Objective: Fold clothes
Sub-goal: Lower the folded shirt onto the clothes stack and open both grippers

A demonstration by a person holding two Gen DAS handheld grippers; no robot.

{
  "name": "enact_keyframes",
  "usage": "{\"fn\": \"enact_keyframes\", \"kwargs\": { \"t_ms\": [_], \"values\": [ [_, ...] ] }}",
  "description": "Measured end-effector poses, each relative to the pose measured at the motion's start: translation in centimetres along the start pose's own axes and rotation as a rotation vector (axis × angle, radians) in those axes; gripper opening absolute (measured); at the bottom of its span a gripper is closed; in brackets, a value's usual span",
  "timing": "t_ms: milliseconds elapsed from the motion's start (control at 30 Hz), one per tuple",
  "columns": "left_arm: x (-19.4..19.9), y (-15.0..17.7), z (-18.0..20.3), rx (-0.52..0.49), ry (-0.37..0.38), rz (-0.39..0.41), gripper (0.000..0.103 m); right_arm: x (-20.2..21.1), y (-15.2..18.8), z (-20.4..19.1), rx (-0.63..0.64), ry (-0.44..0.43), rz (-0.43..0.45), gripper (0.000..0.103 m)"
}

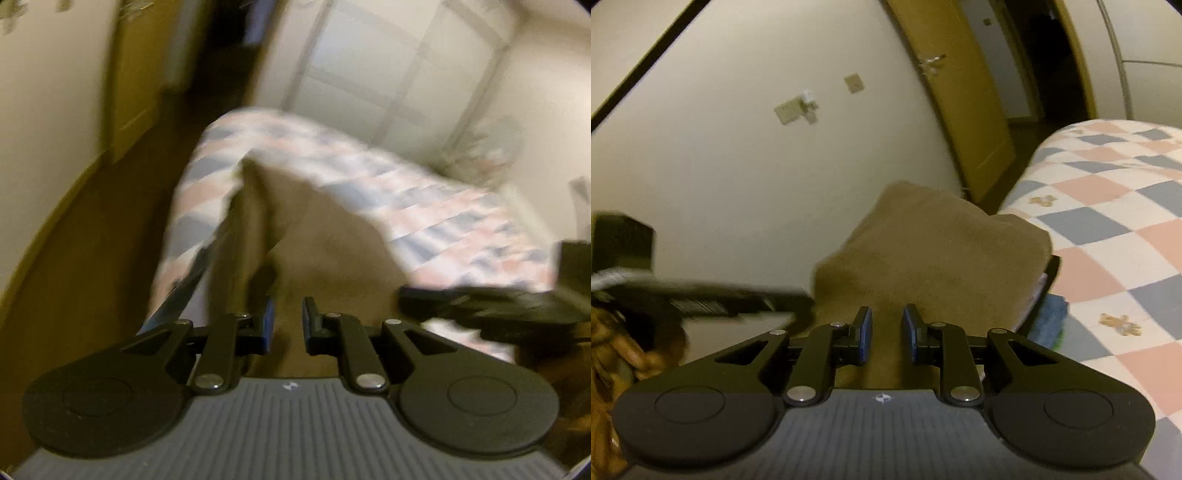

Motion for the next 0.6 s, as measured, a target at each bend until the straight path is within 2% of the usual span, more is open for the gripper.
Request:
{"fn": "enact_keyframes", "kwargs": {
  "t_ms": [100,133,167,333,600],
  "values": [
    [1.3,0.3,0.5,0.048,-0.092,0.018,0.015,1.4,-0.8,0.3,0.011,-0.043,0.011,0.041],
    [1.8,0.3,0.9,0.064,-0.129,0.028,0.021,1.9,-1.1,0.5,0.013,-0.056,0.012,0.047],
    [2.2,0.2,1.3,0.079,-0.166,0.038,0.027,2.3,-1.4,1.1,0.015,-0.066,0.007,0.047],
    [3.0,1.5,5.6,0.194,-0.295,0.064,0.036,4.2,-1.7,3.8,0.086,-0.127,-0.077,0.049],
    [3.0,3.6,11.5,0.301,-0.471,0.046,0.055,7.1,-2.0,7.4,0.236,-0.212,-0.181,0.063]
  ]
}}
Point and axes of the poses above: each gripper's, at about its wrist camera, not at the fingertips, and x roughly against the way its jaws point, z to its right, y to its underside, the point moved 10 cm from there along -x, roughly the way its jaws point, and after that the axes turned 4 degrees about -z, right-handed, at the moved point
